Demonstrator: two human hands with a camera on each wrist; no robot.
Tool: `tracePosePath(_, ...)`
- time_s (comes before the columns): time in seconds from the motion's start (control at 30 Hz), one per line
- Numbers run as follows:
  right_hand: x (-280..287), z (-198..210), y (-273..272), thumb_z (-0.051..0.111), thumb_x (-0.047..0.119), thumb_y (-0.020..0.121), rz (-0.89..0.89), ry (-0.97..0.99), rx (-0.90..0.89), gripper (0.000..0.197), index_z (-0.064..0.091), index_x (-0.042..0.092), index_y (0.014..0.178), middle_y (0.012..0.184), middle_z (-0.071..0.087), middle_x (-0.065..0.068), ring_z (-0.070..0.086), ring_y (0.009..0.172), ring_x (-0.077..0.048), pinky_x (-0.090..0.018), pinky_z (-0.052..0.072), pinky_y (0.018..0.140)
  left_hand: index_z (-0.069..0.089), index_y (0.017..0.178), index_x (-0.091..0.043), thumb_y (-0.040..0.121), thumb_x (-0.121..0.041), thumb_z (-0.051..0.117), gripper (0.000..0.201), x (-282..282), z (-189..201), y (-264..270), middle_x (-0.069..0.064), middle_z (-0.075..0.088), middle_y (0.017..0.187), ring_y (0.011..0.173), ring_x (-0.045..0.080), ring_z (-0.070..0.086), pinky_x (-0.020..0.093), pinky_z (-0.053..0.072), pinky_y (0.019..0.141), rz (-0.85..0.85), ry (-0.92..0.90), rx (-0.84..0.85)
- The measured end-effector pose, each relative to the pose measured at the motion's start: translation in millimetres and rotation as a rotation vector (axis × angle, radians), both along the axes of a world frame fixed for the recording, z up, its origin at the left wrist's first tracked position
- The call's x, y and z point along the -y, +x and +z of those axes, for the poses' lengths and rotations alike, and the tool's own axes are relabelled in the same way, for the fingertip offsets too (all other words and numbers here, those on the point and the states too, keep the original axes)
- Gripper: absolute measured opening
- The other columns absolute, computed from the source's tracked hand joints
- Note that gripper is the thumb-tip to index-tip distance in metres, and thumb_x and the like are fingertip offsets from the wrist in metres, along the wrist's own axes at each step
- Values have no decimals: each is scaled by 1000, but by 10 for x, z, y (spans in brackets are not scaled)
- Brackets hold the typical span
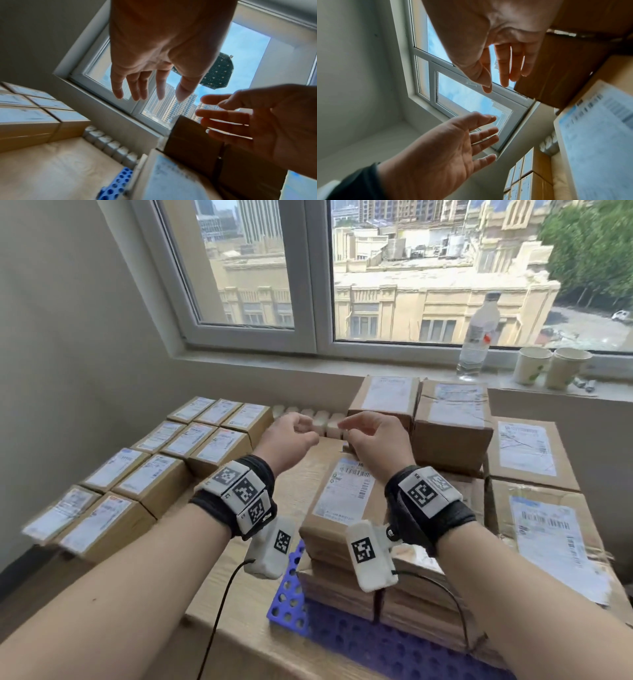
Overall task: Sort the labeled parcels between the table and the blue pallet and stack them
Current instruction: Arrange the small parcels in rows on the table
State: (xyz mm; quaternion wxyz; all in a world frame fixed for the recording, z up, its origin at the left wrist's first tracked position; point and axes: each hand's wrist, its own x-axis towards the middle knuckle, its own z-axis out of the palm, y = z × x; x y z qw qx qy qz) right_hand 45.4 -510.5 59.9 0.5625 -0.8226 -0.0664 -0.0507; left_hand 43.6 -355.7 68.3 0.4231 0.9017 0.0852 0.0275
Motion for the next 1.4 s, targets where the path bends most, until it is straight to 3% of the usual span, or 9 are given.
tracePosePath(0.1, -212, -73, -127, 56, 14, 83, 25, -39, -16, 23, 73, 28, 87, 98, 70, 8, 61, 98, -8, -28, 49, 90, 58, 124, -16, 88, -19, 60, 36, -242, -99, -151, 3, 59, 124, 112, 17, 53, 27, 41, 91, 39, -21, -39)
tracePosePath(0.43, -1555, -283, -436, 58, 11, 80, 87, -71, -40, 22, 75, 24, 85, 90, 72, 3, 63, 93, -13, -32, 50, 88, 63, 108, -24, 85, -21, 64, 23, -1628, -393, -596, 1, 63, 115, 106, 18, 59, 38, 48, 97, 107, -134, -110)
tracePosePath(0.53, -2167, -386, -507, 57, 10, 81, 136, -55, -103, 23, 76, 22, 87, 92, 72, 3, 63, 93, -11, -28, 50, 86, 62, 112, -16, 89, -15, 61, 23, -2232, -457, -678, -1, 63, 110, 94, 10, 57, 18, 47, 79, 129, -152, -96)
tracePosePath(0.6, -2575, -465, -532, 57, 9, 81, 171, -30, -138, 24, 76, 23, 88, 94, 71, 5, 63, 94, -9, -25, 50, 82, 61, 117, -14, 90, -16, 59, 26, -2642, -497, -749, 0, 61, 113, 91, 9, 54, 17, 43, 71, 152, -146, -101)
tracePosePath(0.8, -3617, -665, -544, 55, 9, 82, 219, 38, -248, 26, 73, 28, 81, 92, 70, 7, 61, 93, -12, -32, 52, 87, 60, 118, -19, 87, -22, 62, 32, -3784, -667, -948, 5, 55, 129, 118, 21, 50, 35, 42, 95, 265, -169, -183)
tracePosePath(1.0, -4330, -854, -427, 54, 7, 81, 274, 13, -337, 26, 73, 26, 80, 95, 70, 4, 61, 98, -13, -38, 51, 95, 59, 114, -20, 90, -22, 60, 23, -4569, -868, -948, 0, 60, 115, 104, 15, 56, 32, 46, 89, 354, -209, -195)
tracePosePath(1.13, -4741, -977, -196, 54, 6, 81, 298, 17, -407, 27, 72, 26, 74, 99, 71, 0, 63, 102, -19, -37, 51, 94, 59, 107, -22, 90, -18, 58, 17, -4955, -951, -832, -2, 62, 106, 91, 11, 57, 23, 43, 67, 413, -232, -182)
tracePosePath(1.33, -5324, -1143, 255, 54, 5, 84, 309, 42, -526, 25, 71, 23, 76, 100, 69, -3, 62, 109, -23, -41, 50, 98, 57, 115, -20, 91, -20, 59, 24, -5526, -979, -507, -1, 64, 109, 90, 9, 62, 27, 48, 68, 423, -226, -232)
tracePosePath(1.4, -5511, -1172, 354, 57, 9, 86, 298, 37, -560, 18, 73, 18, 87, 107, 69, -5, 61, 109, -23, -41, 49, 99, 56, 121, -21, 91, -21, 59, 30, -5700, -1032, -403, 0, 61, 116, 100, 13, 60, 31, 49, 78, 424, -225, -246)
